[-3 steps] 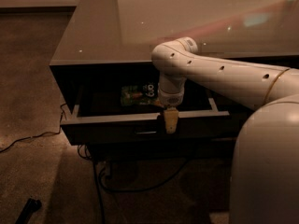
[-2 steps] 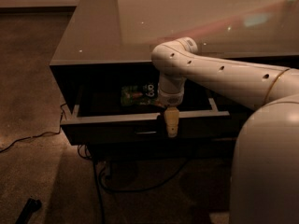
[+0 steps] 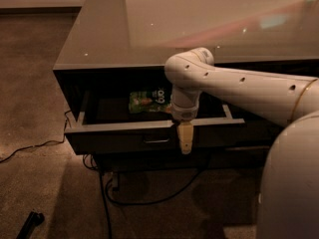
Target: Open top drawer
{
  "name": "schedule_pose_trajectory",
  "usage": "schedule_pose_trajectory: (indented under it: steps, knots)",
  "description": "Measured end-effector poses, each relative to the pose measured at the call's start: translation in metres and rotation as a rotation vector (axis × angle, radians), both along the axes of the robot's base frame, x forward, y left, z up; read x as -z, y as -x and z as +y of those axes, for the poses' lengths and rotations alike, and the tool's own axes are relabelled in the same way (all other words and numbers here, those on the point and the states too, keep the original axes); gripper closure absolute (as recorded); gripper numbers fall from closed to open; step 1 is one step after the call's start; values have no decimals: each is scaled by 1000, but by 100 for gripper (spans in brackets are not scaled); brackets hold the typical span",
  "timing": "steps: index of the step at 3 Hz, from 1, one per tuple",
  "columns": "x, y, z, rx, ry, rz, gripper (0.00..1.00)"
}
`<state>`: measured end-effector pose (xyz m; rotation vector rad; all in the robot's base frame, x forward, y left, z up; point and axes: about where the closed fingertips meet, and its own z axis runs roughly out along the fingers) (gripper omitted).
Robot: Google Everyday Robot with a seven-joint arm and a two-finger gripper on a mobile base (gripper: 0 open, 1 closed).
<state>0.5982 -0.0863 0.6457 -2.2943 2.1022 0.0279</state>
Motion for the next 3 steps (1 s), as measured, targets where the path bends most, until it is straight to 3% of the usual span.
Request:
schedule_pose_trajectory:
  steps: [1,3]
  knots:
    - [0,19,-5,12,27,-18,18]
    - [-9,53,-15,38,82,-55,66]
